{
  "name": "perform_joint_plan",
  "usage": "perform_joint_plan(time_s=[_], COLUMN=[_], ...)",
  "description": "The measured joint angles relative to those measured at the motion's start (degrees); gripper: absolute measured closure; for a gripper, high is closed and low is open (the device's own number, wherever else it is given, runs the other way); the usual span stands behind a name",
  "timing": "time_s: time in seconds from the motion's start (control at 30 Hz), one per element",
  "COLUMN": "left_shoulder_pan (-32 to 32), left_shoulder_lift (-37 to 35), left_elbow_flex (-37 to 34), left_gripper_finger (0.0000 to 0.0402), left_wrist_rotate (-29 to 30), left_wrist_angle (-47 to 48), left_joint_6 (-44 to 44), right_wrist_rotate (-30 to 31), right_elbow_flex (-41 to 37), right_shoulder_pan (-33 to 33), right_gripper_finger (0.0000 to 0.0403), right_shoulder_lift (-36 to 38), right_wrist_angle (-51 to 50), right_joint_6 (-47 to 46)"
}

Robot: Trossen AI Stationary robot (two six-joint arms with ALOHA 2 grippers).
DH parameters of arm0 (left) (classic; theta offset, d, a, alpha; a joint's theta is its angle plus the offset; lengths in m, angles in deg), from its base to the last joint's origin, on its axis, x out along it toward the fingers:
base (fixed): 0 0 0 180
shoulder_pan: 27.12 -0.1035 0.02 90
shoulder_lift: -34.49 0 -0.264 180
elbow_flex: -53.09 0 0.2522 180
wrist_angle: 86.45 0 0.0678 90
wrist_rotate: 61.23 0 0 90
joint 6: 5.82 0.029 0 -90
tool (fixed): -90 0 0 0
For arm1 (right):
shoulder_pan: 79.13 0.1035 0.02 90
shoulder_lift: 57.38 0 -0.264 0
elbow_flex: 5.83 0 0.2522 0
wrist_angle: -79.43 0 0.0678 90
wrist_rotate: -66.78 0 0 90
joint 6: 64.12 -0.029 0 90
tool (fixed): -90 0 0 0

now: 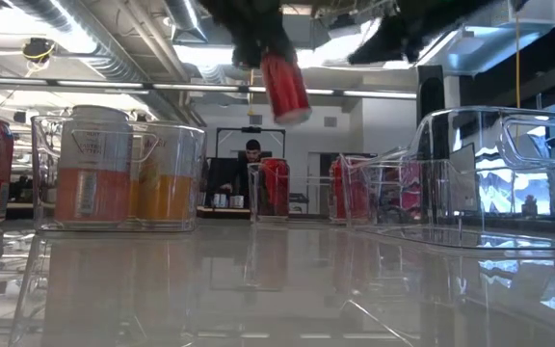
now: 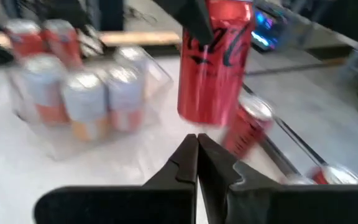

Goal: Sort soda cans
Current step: Put the red black soda can into the middle transparent bin

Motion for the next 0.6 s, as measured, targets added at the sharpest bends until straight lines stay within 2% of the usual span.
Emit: perform_joint_plan(time_s=[0.17, 0.27, 0.6], left_shoulder_pan=[-4.2, -6.4, -9.9], left_shoulder_lift=[5.7, 9.4, 16.6], left_elbow_flex=[0.0, -0.2, -0.2], left_gripper_finger=[0.0108, 0.0108, 0.0108], left_wrist_rotate=[1.6, 2.0, 3.1], left_wrist_angle=[-1.2, -1.9, -5.0], left_joint_6=[1.5, 1.2, 1.3], right_wrist_rotate=[3.8, 4.1, 4.1], right_elbow_flex=[0.0, 0.0, 0.0], right_shoulder_pan=[0.0, 0.0, 0.0], right_gripper_finger=[0.0393, 0.0393, 0.0393], right_shoulder_lift=[2.1, 2.1, 2.0], right_wrist_angle=[-8.8, -11.7, -13.6], right_joint_6=[-3.0, -5.0, -8.1])
